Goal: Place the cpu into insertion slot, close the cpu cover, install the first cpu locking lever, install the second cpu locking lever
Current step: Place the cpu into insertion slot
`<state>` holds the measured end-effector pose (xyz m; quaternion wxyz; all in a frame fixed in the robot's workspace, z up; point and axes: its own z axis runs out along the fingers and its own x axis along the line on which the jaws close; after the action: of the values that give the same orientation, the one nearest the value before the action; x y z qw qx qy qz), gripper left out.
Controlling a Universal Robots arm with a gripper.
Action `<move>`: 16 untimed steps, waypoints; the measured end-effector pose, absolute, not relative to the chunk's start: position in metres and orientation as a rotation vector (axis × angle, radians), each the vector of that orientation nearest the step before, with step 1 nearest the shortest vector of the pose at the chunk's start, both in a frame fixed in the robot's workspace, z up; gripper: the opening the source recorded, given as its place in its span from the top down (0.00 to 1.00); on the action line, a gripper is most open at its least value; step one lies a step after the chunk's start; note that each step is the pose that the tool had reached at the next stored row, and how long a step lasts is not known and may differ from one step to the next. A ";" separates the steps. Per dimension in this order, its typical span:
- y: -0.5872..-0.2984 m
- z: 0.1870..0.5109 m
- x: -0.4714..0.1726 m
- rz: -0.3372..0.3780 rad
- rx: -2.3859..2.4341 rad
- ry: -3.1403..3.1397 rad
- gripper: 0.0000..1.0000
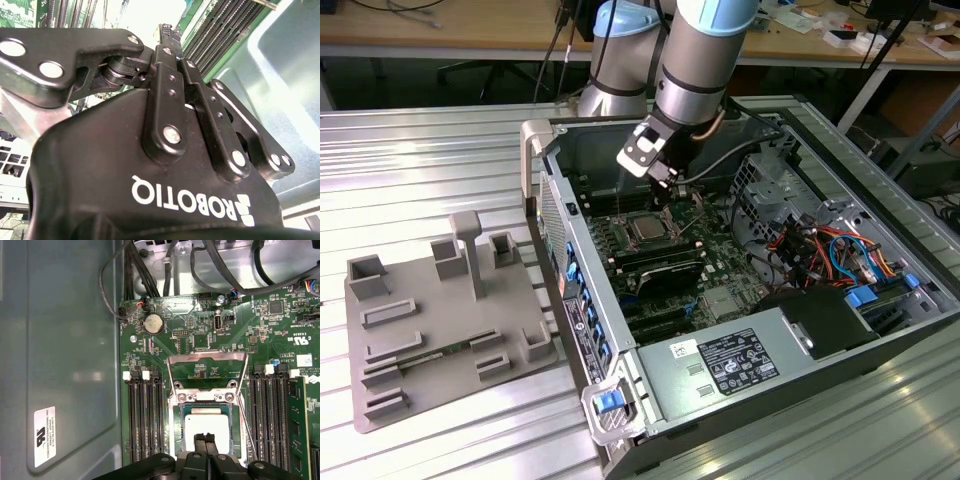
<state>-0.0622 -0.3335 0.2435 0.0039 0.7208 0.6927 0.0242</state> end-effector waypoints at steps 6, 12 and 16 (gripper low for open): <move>-0.334 0.245 -0.062 0.076 2.259 2.171 0.89; -0.334 0.247 -0.062 0.076 2.259 2.171 0.89; -0.334 0.247 -0.062 0.076 2.259 2.171 0.89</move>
<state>-0.0622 -0.3335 0.2472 0.0039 0.7208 0.6927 0.0242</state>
